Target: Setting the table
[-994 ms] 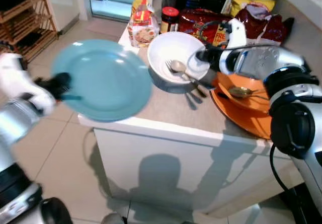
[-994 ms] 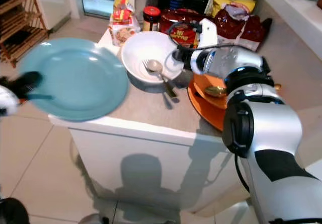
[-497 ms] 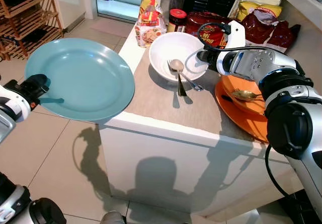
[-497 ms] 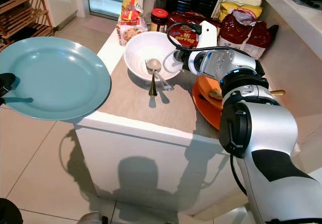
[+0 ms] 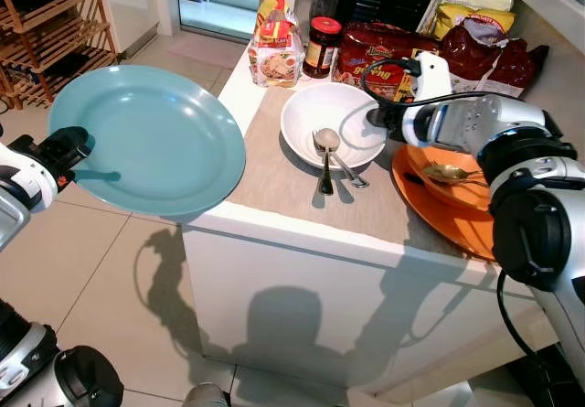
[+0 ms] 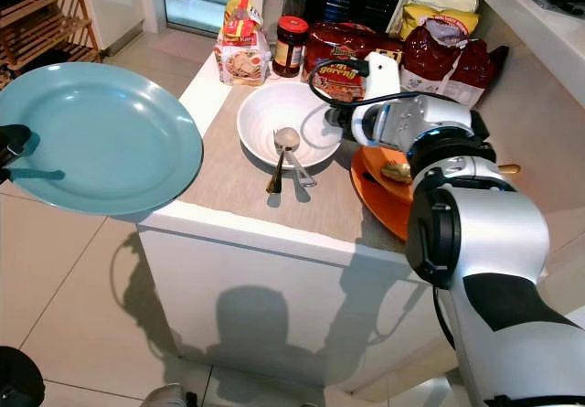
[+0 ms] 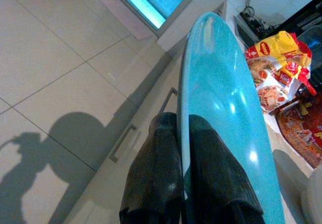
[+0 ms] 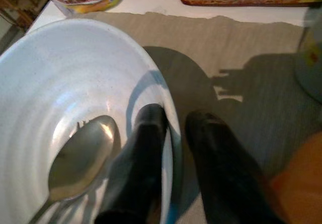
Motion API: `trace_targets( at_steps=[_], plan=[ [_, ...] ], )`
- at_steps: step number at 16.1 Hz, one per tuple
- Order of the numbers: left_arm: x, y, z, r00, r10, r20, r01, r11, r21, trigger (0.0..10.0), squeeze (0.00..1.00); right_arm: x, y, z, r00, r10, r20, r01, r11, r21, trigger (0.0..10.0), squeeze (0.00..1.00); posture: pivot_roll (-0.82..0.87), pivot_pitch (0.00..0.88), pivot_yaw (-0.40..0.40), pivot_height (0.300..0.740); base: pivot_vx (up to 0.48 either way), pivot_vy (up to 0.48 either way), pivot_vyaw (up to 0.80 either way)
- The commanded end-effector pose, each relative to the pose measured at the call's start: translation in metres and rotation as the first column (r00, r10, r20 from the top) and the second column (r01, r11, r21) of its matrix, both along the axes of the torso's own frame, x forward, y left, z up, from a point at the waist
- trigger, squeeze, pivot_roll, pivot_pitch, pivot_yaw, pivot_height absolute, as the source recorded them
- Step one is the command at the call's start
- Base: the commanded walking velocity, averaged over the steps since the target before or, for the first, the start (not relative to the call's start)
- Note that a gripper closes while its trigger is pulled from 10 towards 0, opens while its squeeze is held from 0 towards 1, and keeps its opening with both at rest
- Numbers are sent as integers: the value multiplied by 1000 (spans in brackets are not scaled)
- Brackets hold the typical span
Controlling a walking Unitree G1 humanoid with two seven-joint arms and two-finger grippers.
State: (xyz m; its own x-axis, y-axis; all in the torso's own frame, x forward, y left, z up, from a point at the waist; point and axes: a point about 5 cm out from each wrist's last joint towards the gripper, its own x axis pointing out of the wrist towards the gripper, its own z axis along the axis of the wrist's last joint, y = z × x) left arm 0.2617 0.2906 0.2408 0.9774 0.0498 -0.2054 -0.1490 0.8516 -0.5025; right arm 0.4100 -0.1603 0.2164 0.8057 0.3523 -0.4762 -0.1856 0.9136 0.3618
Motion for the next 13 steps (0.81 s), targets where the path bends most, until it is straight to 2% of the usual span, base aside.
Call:
trace_targets(
  at_steps=[1, 2, 6, 7, 9, 10, 11, 12, 13],
  plan=[
    [5, -5, -10, 997, -8, -72, 8, 1000, -6, 0, 129, -2, -10, -6, 1000, -23, -19, 23, 999, -28, 10000, 882, 134, 0, -124, 740, 0, 0, 0],
    [8, -9, -8, 998, -19, -58, 18, 1000, -19, 0, 129, -2, -14, -7, 999, -35, -14, 34, 997, -68, 10000, 1000, 130, 0, -120, 740, 0, 0, 0],
    [14, -13, -5, 998, -32, -46, 31, 999, -28, 0, 129, 0, -27, -1, 998, -50, 32, 56, 978, -199, 10000, 1000, 119, 0, -110, 740, 0, 0, 0],
    [15, -13, -3, 999, -34, -41, 33, 999, -29, 0, 125, 0, -31, 3, 997, -59, 46, 67, 979, -191, 10000, 0, 119, 0, -110, 740, 0, 0, 0],
    [17, -14, 1, 999, -40, -18, 40, 999, -30, 0, 125, 1, -33, 15, 996, -38, 75, 50, 986, -160, 10000, 0, 118, 0, -105, 740, 0, 0, 0],
    [19, -15, 9, 998, -49, 28, 50, 998, -33, 0, 125, 4, -31, 33, 991, -5, 136, 18, 995, -95, 10000, 0, 116, 0, -101, 740, 0, 0, 0],
    [19, -15, 9, 998, -49, 28, 50, 998, -33, 0, 125, 4, -31, 33, 991, -5, 136, 18, 995, -95, 10000, 0, 116, 0, -101, 740, 0, 0, 0],
    [21, -17, 19, 993, -74, 96, 78, 996, -43, 0, 125, 5, -27, 53, 976, 29, 216, -29, 1000, -7, 10000, 0, 111, 0, -94, 740, 0, 0, 0],
    [23, -21, 34, 976, -117, 184, 130, 990, -58, 0, 118, 6, -22, 82, 940, 56, 337, -95, 990, 101, 10000, 0, 109, 0, -90, 740, 0, 0, 0]
  ],
)
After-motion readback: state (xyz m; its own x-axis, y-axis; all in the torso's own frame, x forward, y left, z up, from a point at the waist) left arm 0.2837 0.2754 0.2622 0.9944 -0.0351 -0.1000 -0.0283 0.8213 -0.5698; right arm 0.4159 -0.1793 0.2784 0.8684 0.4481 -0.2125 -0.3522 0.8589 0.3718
